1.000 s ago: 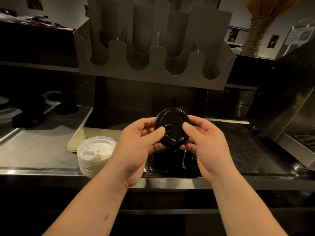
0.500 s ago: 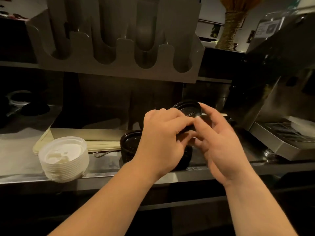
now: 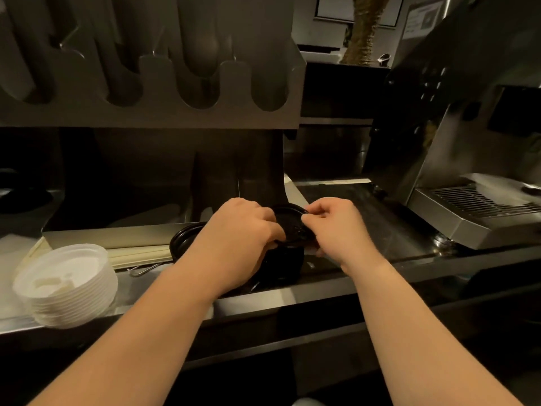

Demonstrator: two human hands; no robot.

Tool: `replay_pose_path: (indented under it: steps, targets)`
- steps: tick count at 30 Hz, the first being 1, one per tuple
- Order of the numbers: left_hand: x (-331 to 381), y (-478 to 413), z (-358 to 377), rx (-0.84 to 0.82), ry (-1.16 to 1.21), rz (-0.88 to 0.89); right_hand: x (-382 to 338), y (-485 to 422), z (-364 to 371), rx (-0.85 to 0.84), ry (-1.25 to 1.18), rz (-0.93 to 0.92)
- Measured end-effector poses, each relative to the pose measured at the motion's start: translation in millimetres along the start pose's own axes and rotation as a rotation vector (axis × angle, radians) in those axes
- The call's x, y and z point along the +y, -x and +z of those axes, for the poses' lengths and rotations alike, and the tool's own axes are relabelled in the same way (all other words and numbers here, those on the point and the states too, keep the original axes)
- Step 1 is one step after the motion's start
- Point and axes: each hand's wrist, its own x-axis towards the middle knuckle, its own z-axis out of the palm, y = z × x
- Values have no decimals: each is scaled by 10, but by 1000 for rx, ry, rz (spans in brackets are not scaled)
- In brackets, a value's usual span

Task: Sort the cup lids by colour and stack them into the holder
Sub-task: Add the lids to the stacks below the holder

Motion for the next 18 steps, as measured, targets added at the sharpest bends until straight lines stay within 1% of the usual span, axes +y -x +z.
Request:
replay_pose_path:
  steps: [2,8,11,16,18]
  targets:
    - [-13,-6,-18,-90,-32,-32,61,-27,64,10,87,-49]
    - [-5,-42,-33,-328,-98,-110,186,-43,192,53,307,-75]
    - [-13,-51,11,-371,-112,-122,222,-23,214,55,390,-58]
    - [9,-68,39,-431,-107,-118,228,23,259,62,403,-93]
    - [2,-49,47,-427,-89,-117,207,37,271,51,426,-100]
